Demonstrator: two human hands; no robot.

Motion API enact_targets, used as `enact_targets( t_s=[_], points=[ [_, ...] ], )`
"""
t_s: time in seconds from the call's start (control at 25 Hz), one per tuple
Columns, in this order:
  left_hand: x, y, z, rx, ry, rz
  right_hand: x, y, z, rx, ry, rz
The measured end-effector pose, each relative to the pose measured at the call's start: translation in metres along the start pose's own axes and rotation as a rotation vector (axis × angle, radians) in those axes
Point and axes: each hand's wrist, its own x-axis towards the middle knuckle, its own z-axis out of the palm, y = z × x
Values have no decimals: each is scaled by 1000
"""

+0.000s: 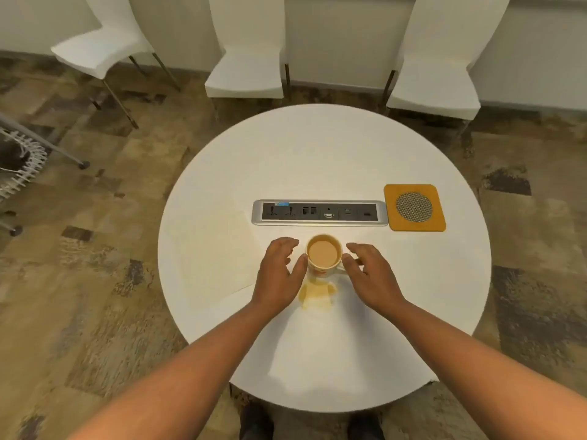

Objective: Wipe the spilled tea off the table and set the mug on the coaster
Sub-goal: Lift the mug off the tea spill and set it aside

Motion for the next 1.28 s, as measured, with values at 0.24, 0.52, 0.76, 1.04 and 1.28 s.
enact_targets(
  t_s=[0.24,0.52,0.76,1.04,1.28],
  points=[
    [0,-17,28,-231,-72,-395,3,24,11,144,-114,223],
    [8,-24,48,-400,13,-527,24,33,11,437,-381,417],
    [9,-27,56,-421,66,-533,29,46,17,507,-416,346],
    [9,-31,49,-353,-4,-434,17,48,27,542,-393,289],
    [9,-28,41,-411,-43,-337,11,37,19,567,-345,268]
  ],
)
